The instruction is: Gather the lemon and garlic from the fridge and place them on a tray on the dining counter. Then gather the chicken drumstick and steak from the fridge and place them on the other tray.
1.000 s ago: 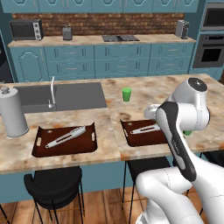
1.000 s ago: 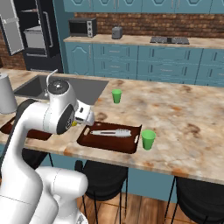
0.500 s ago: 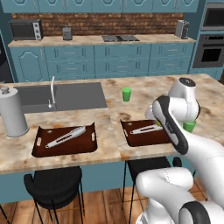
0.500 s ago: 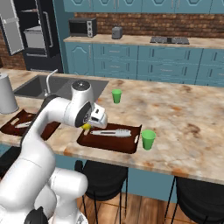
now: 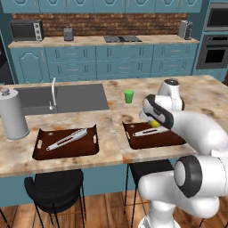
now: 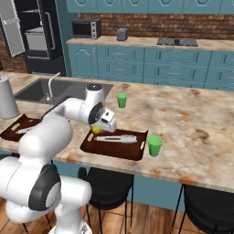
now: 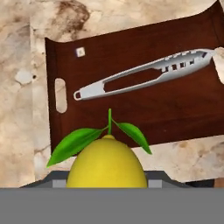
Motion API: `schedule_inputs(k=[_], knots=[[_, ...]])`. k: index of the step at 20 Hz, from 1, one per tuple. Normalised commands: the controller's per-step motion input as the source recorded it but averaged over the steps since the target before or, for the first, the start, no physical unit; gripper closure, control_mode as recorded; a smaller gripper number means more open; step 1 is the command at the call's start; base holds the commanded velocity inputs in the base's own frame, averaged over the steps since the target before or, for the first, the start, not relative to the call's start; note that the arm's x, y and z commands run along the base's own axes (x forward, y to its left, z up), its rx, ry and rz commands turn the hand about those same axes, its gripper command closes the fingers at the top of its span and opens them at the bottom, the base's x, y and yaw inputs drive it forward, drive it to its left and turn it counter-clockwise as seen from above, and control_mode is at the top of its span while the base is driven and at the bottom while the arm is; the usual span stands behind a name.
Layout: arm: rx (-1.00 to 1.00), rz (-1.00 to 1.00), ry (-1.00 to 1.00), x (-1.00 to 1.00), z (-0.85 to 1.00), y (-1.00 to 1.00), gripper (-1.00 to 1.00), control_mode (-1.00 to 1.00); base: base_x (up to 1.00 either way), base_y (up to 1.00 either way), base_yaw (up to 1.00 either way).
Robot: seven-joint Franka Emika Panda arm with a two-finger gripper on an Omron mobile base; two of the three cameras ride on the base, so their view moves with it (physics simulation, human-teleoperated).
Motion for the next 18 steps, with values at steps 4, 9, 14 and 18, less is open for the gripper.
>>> schedule_inputs(k=[4,9,14,18], knots=[[0.00,-0.18,0.08,0.63,-0.37,0.02,1.00,-1.00,0.00,0.00,0.00],[0.00,-0.16,0.04,0.42,-0.44,0.07,1.00,-1.00,0.00,0.00,0.00],[0.00,-0.15,0.04,0.37,-0.38,0.12,1.00,-1.00,0.00,0.00,0.00],[0.00,-0.14,0.05,0.41,-0.33,0.16,1.00,-1.00,0.00,0.00,0.00]])
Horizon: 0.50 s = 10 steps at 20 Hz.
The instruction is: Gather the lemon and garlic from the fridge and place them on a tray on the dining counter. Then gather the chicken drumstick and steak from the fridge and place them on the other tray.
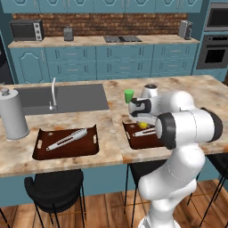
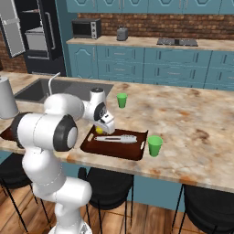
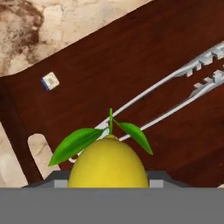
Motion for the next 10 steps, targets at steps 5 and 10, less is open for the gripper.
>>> schedule_inputs(k=[5,10], knots=[[0.00,-0.12,0.05,0.45,-0.26,0.11,1.00,-1.00,0.00,0.00,0.00],[0.00,-0.09,0.07,0.38,-0.26,0.04,1.00,-1.00,0.00,0.00,0.00]])
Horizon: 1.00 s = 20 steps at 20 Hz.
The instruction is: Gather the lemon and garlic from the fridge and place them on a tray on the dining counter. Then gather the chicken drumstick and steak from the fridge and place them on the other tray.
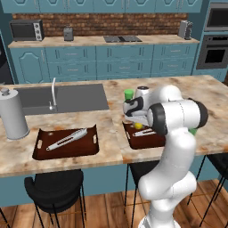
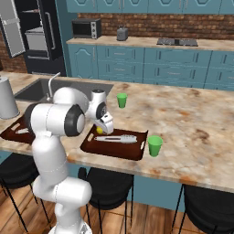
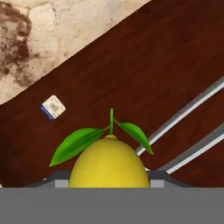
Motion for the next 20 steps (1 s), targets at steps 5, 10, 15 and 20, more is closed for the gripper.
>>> schedule_inputs(k=[5,10,15,20], knots=[[0.00,-0.05,0.06,0.21,-0.30,0.03,1.00,-1.00,0.00,0.00,0.00],[0.00,-0.02,0.06,0.09,-0.31,0.09,1.00,-1.00,0.00,0.00,0.00],[0.00,0.00,0.00,-0.02,-0.38,0.20,-1.00,-1.00,0.00,0.00,0.00],[0.00,0.00,0.00,-0.11,-0.20,0.14,-1.00,-1.00,0.00,0.00,0.00]])
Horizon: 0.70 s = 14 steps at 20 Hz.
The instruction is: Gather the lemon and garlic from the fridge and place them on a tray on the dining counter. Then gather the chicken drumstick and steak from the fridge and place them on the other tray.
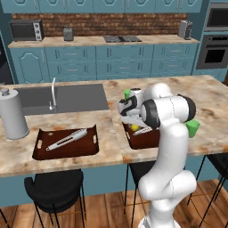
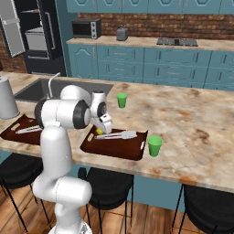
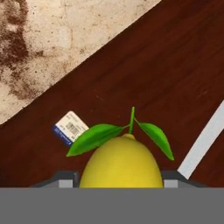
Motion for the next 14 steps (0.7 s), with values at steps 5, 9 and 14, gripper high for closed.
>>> schedule_inputs(k=[5,9,14], knots=[[0.00,0.00,-0.03,-0.36,0.12,0.04,-1.00,-1.00,0.00,0.00,0.00],[0.00,0.00,-0.08,-0.40,0.48,0.00,-1.00,-1.00,0.00,0.00,0.00],[0.00,0.01,-0.07,-0.45,0.56,0.00,-1.00,-1.00,0.00,0.00,0.00]])
